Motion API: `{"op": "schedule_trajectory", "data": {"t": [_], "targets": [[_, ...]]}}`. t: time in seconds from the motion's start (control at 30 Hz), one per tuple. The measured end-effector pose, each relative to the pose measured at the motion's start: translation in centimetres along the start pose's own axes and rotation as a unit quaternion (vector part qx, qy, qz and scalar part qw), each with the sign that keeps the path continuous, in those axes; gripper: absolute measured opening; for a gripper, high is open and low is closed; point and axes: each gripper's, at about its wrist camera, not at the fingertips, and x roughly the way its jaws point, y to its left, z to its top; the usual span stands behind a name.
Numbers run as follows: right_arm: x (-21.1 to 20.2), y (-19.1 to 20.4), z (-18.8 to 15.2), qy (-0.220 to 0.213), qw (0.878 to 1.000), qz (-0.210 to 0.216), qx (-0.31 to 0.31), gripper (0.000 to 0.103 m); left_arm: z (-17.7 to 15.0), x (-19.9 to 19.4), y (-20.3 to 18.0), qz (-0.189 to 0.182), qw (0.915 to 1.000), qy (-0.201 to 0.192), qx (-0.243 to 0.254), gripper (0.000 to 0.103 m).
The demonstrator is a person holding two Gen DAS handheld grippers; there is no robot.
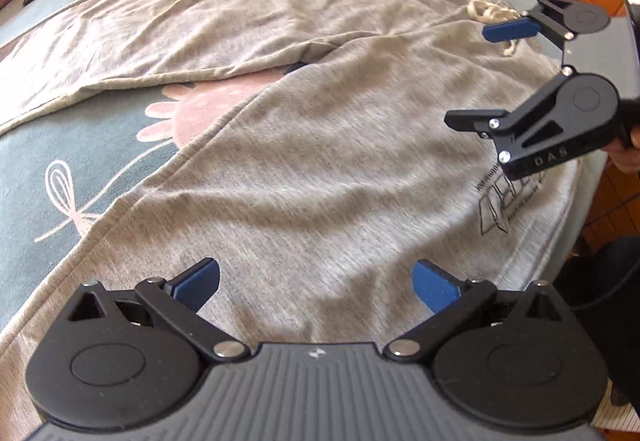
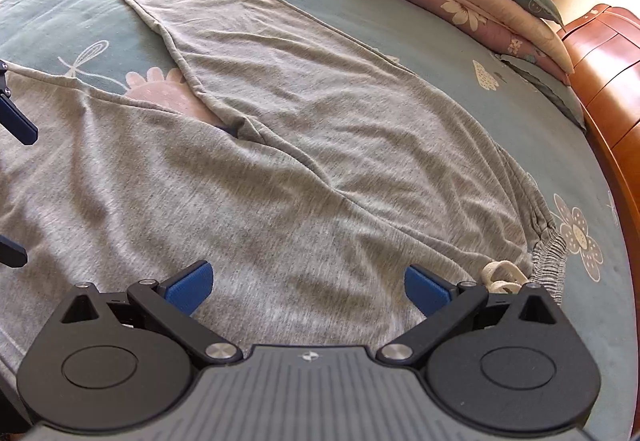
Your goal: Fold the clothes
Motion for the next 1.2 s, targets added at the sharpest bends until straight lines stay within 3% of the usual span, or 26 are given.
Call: {"op": "schedule_trajectory", "data": {"t": [0.13,0.3,0.43,0.7,0.97,1.2], "targets": [[0.9,0.8,0.1,0.001,1.0,-0.007,-0.007,0.103,-0.8,0.5,-0.4,0.007,0.9999,-0.006,0.009,0.102],[1.1,1.4,-0.2,0.015,1.0,0.006,0.002,0.103,-1.9,0.2,-1.2,0.008,0.999,0.015,0.042,0.102],[1.1,1.4,-0.5,0.023,0.999,0.022,0.023,0.103,-2.0,-0.1,-1.6,-0.004,0.9979,-0.007,0.064,0.102],[1.3,2.1,-0.7,0.009,0.998,0.008,0.063,0.103,-2.4,-0.1,-2.2,-0.015,0.9959,-0.026,0.086,0.102],[1.2,2.4,0.0,-0.001,0.999,0.028,0.028,0.103,-2.7,0.2,-2.9,-0.006,0.9982,-0.053,0.028,0.102],[1.1,1.9,-0.1,-0.003,0.999,0.04,-0.008,0.103,-2.4,-0.2,-5.0,-0.028,0.9978,-0.06,0.002,0.102]]}}
